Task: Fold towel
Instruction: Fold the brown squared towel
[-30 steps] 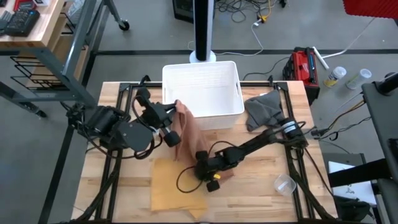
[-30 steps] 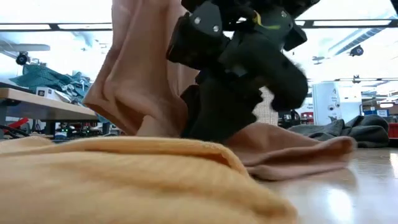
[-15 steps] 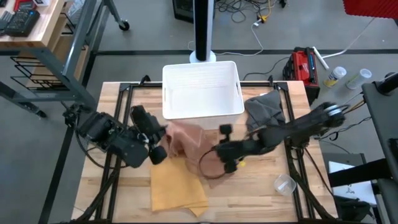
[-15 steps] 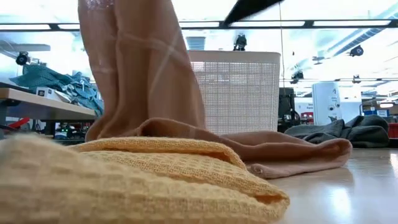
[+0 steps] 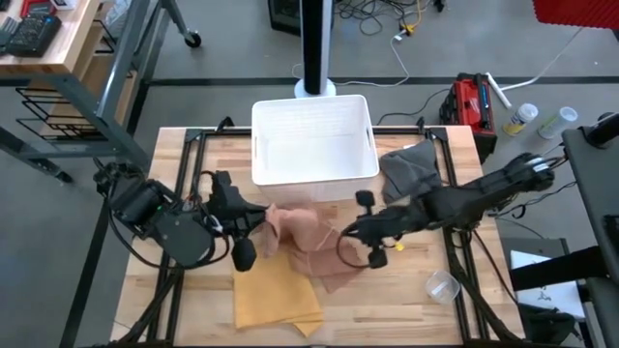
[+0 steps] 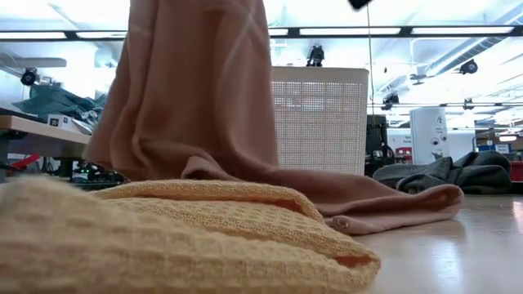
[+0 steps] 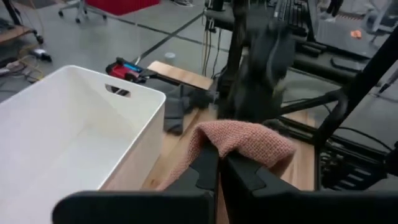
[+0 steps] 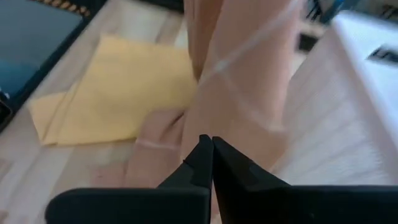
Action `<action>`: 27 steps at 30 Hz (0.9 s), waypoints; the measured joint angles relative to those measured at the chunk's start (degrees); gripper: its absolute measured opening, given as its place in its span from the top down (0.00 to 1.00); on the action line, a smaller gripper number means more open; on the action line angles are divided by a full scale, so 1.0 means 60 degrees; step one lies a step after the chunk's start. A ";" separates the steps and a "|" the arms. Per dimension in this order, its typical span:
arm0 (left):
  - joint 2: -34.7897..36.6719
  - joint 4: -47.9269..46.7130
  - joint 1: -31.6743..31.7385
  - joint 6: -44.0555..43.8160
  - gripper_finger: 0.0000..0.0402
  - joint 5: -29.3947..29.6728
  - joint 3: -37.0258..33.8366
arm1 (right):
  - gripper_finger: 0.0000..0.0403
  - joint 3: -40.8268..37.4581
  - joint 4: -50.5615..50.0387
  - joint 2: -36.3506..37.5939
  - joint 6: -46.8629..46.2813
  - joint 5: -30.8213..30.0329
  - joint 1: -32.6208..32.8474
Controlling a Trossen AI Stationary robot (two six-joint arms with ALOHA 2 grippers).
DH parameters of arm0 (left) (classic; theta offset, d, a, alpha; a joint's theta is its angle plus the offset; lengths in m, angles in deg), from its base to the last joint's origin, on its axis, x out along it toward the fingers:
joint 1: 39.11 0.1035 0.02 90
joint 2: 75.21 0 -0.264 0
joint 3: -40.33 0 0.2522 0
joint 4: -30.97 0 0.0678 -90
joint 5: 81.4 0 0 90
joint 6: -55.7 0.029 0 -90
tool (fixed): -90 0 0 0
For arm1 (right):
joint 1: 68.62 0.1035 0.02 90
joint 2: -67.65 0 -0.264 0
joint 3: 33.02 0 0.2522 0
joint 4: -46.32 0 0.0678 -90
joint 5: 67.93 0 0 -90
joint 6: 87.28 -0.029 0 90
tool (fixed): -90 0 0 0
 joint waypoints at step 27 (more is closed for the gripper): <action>-0.0002 -0.0035 -0.0025 0.1133 1.00 0.0106 -0.1148 | 0.74 0.2751 0.1776 -0.7584 -0.2987 -0.0188 0.0114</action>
